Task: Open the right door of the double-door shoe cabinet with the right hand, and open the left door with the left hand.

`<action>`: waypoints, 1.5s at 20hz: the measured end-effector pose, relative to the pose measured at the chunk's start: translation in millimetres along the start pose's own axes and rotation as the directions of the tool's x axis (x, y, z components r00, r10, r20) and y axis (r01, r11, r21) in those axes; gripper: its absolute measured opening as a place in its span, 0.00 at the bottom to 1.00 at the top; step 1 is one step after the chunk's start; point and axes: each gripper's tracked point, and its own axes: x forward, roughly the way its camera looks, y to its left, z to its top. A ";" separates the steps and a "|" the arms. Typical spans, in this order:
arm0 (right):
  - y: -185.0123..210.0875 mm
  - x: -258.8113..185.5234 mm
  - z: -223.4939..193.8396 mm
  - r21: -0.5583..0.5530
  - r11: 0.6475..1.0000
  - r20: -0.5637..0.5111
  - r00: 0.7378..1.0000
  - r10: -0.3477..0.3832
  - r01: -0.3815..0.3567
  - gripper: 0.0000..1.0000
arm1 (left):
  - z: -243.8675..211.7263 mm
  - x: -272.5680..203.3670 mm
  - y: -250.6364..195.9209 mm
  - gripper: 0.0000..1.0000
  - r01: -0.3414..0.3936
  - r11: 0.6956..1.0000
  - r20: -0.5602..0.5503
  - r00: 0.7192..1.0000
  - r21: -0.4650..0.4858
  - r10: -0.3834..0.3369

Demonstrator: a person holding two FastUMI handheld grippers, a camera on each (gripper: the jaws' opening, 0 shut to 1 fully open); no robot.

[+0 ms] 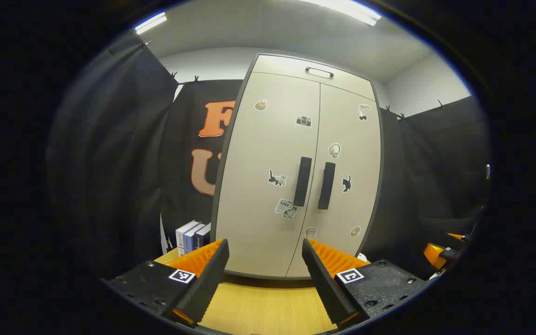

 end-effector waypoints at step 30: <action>123.6 43.4 44.2 0.001 0.987 -0.008 0.987 0.160 -0.160 0.94 | -21.7 -5.4 30.9 0.95 -0.023 1.000 -0.048 0.999 0.009 0.023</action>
